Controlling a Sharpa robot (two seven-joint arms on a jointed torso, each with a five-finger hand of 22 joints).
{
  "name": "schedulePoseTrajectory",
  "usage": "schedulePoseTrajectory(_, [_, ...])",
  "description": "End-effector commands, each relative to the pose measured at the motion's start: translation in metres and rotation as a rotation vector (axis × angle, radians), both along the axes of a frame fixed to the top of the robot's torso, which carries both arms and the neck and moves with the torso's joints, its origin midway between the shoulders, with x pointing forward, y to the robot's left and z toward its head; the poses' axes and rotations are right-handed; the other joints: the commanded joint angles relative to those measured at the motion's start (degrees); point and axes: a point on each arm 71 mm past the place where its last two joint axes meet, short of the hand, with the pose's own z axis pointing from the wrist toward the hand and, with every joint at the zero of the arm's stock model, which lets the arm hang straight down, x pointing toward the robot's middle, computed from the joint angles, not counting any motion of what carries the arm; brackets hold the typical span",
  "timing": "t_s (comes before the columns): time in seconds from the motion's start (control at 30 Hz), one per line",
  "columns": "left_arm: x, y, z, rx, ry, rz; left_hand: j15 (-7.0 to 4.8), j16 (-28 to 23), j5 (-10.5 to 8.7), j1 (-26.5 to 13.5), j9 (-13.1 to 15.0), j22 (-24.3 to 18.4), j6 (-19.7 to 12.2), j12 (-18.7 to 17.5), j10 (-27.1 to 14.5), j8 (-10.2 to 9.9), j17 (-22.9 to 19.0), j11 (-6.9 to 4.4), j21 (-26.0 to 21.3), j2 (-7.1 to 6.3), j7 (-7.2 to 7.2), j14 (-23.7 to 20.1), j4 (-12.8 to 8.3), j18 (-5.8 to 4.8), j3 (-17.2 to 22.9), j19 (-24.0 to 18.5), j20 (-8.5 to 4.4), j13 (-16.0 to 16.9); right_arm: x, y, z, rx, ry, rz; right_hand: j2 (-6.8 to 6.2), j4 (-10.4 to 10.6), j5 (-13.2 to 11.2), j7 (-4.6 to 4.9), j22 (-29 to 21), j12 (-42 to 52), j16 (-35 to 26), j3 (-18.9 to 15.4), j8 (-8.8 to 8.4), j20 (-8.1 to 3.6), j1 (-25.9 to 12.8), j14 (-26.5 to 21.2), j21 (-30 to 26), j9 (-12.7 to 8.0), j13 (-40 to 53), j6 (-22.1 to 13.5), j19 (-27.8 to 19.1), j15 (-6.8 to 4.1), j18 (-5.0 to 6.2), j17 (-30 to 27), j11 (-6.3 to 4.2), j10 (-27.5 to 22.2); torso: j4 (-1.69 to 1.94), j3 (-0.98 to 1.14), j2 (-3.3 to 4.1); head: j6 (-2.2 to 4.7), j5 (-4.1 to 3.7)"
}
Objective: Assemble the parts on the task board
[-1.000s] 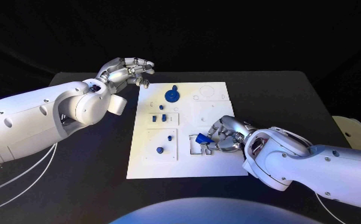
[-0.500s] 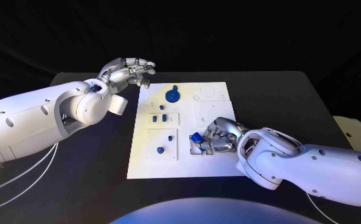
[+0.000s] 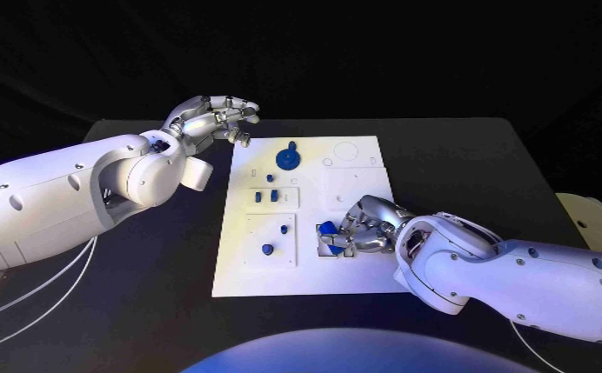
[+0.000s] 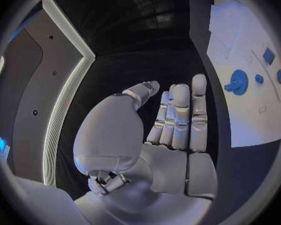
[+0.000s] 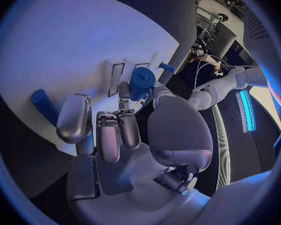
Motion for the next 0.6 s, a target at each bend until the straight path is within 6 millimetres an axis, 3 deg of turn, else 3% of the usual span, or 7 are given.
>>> schedulePoseTrajectory(0.03, [-0.0006, -0.002, 0.0007, -0.012, 0.001, -0.016, 0.03, -0.3, 0.19, -0.5, 0.1, -0.1, -0.5, 0.1, -0.3, 0.2, -0.1, 0.15, -0.2, 0.04, -0.09, -0.5, 0.2, 0.6, 0.1, -0.2, 0.36, -0.1, -0.0002, 0.001, 0.0004, -0.021, -0.015, 0.006, -0.1, 0.0, -0.4, 0.54, 6.7, -0.4, 0.3, -2.9, -0.21, -0.18, -1.0, 5.7, -0.4, 0.2, 7.6, -0.1, 0.1, -0.2, -1.05, 13.9, -0.41, 2.0, -0.01, -0.01, 0.01, 0.09, 0.04])
schedulePoseTrajectory(0.13, [-0.0006, -0.0015, 0.0007, -0.01, 0.002, -0.013, 0.05, -0.3, 0.33, -0.6, 0.1, -0.2, -0.6, 0.1, -0.4, 0.4, 0.0, 0.15, -0.3, 0.05, -0.1, -0.5, 0.5, 0.61, 0.0, -0.3, 0.4, -0.1, 0.0002, 0.0019, 0.0024, -0.02, -0.046, 0.008, -0.27, 0.1, -0.4, 0.65, 6.5, -1.3, 0.2, -6.5, -0.36, -0.12, -0.6, 5.7, -1.6, 0.5, 6.9, -0.4, -0.2, -0.13, -0.87, 13.5, -0.32, 1.5, 0.01, 0.0, 0.0, 0.06, 0.05])
schedulePoseTrajectory(0.23, [-0.0006, -0.0008, 0.0006, -0.009, 0.002, -0.01, 0.05, -0.3, 0.33, -0.6, 0.1, -0.2, -0.6, 0.1, -0.4, 0.4, 0.0, 0.15, -0.3, 0.07, -0.1, -0.5, 0.5, 0.62, 0.1, -0.3, 0.4, -0.1, 0.0003, 0.0021, 0.0036, -0.018, -0.064, 0.01, -0.33, 0.1, -0.3, 0.68, 6.5, -1.5, 0.1, -8.0, -0.38, -0.09, -0.8, 5.7, -1.8, 0.7, 6.8, -0.4, -0.2, -0.09, -0.85, 13.5, -0.28, 1.4, 0.02, 0.0, -0.02, 0.09, 0.1])
schedulePoseTrajectory(0.6, [-0.0007, 0.0, 0.0006, -0.008, 0.002, -0.008, 0.05, -0.3, 0.33, -0.6, 0.1, -0.2, -0.6, 0.1, -0.4, 0.4, 0.0, 0.15, -0.3, 0.07, -0.1, -0.5, 0.5, 0.62, 0.1, -0.3, 0.4, -0.1, -0.0025, 0.0036, 0.0065, -0.001, -0.082, 0.02, -0.31, 0.1, -0.4, 0.72, 6.4, -2.2, 0.1, -8.7, -0.44, -0.07, -0.9, 5.6, -2.1, 0.8, 6.2, -0.5, -0.3, -0.07, -0.79, 13.4, -0.25, 1.1, -0.01, 0.0, -0.02, 0.0, 0.19])
